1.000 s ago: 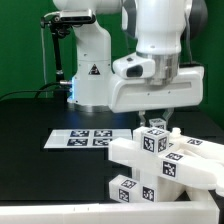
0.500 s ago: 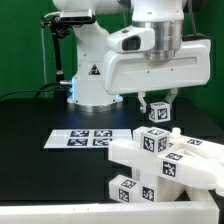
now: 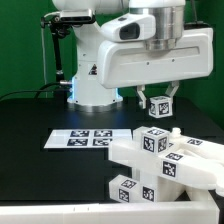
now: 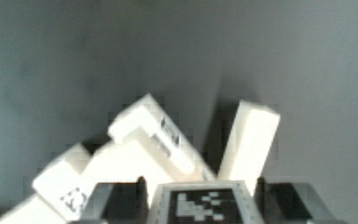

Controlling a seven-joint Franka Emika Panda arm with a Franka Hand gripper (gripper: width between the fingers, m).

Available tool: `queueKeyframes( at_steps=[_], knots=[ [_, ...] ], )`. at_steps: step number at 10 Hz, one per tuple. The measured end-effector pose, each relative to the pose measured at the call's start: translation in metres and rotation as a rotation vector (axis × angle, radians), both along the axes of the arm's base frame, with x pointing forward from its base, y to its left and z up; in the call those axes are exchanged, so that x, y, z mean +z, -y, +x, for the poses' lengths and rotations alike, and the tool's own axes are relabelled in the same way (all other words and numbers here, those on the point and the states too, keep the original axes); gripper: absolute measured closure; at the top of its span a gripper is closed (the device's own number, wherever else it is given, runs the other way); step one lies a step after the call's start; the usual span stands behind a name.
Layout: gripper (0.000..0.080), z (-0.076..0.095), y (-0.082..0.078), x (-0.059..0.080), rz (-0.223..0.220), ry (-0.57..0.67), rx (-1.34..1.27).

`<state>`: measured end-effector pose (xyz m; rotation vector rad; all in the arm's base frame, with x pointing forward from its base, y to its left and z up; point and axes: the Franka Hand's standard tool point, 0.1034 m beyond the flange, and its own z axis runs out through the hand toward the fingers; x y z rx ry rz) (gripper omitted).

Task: Assemble chair

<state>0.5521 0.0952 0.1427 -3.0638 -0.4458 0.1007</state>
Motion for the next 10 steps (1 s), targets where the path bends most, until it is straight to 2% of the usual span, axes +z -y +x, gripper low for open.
queueKeyframes(
  at_steps=[1, 2, 3, 7, 10],
  knots=[
    [0.0515, 0.0231, -0.0003, 0.0028, -0.003, -0.02, 0.044],
    [0.0515, 0.028, -0.0016, 0.0012, -0.006, 0.003, 0.035],
    [0.0515, 0.0228, -0.0006, 0.0002, -0.005, -0.003, 0.033],
    [0.0515, 0.0225, 0.0007, -0.001, -0.008, -0.008, 0.054],
    [0.0515, 0.0197, -0.0023, -0.007, -0.03, -0.022, 0.14]
  ],
)
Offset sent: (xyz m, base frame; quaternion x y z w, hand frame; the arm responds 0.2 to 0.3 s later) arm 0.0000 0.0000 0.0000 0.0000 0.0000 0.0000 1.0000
